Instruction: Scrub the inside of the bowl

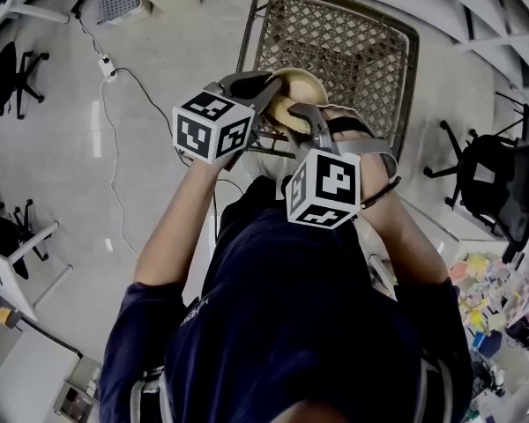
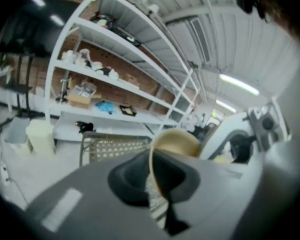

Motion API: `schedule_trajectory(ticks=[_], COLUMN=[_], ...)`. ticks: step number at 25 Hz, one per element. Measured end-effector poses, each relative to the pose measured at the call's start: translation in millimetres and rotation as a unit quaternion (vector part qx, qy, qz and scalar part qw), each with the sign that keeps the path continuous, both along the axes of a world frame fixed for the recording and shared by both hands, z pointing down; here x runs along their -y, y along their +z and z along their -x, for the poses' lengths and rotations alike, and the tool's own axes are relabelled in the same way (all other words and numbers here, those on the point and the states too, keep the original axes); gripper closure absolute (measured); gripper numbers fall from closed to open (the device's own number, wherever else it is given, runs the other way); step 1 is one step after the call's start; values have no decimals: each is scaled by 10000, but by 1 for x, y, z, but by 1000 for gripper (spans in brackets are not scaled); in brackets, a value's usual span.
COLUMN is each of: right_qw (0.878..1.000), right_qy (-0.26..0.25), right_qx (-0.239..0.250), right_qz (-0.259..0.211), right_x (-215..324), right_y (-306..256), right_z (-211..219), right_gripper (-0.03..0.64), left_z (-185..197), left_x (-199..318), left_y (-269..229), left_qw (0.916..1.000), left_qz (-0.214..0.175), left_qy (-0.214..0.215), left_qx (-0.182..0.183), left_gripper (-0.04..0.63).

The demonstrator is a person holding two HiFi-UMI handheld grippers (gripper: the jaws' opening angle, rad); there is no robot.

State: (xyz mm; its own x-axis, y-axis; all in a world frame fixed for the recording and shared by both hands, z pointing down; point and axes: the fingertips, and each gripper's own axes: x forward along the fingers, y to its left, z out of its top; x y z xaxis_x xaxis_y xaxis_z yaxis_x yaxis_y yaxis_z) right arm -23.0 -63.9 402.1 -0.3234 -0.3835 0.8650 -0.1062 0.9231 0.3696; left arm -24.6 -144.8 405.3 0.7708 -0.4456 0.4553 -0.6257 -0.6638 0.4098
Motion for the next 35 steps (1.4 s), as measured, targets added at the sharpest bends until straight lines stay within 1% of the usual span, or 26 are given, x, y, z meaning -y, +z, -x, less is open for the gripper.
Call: schedule_trajectory(ticks=[1,2,3,4,8,11,12,15,17,19,21,23,25,27,29,31,33,35], right_qw=[9998,9994,9992,9993,9991,9981,9986,9998,9996,9987,9965,9932,9892,9869,9864,9838,9765,9717], right_qy=[132,210,218,157,-319,-369,-327,-198,-256,-459,-693,-845,-894,-859,-874,-1095,-1454,-1651], right_qx=[156,268,327,331,-37,-133,-95,-47,-71,-159,-363,-678,-1060,-1320,-1390,-1392,-1467,-1523], right_qz=[-36,-61,-75,-64,259,465,413,-39,-67,120,293,431,474,356,87,-288,-608,-730], right_x=[5,8,8,6,-14,-18,-15,0,0,-8,-15,-18,-15,-8,0,6,6,4], right_y=[-4,-7,-9,-9,-3,-3,-4,-4,-3,-3,-1,4,10,14,13,10,11,14], right_z=[-1,0,1,3,4,-2,-1,4,6,4,-2,-13,-28,-38,-40,-32,-23,-20], right_gripper=[527,526,526,526,528,528,528,526,526,528,528,528,528,528,528,528,527,527], left_z=[3,6,9,12,17,14,12,5,8,14,18,14,9,4,0,-5,-8,-6], left_x=[1,2,2,3,2,-1,-2,-2,1,4,4,0,-7,-15,-23,-30,-34,-35], left_y=[-3,-4,-5,-5,2,4,3,-2,-3,-3,-2,2,9,16,21,25,27,29], left_qw=[9994,9981,9971,9969,9992,9994,9993,9990,9993,9998,9997,9975,9923,9863,9814,9760,9694,9643], left_qz=[92,156,192,198,116,148,164,166,115,18,-133,-304,-431,-459,-404,-341,-357,-404], left_qy=[-175,-316,-405,-434,-305,-269,-268,-254,-212,-156,-39,213,540,842,1117,1424,1679,1790], left_qx=[-290,-499,-610,-620,-212,-174,-223,-342,-273,-99,197,606,1032,1343,1510,1610,1752,1907], left_gripper=[588,588,588,586,588,586,586,586,588,588,586,587,588,587,586,588,589,589])
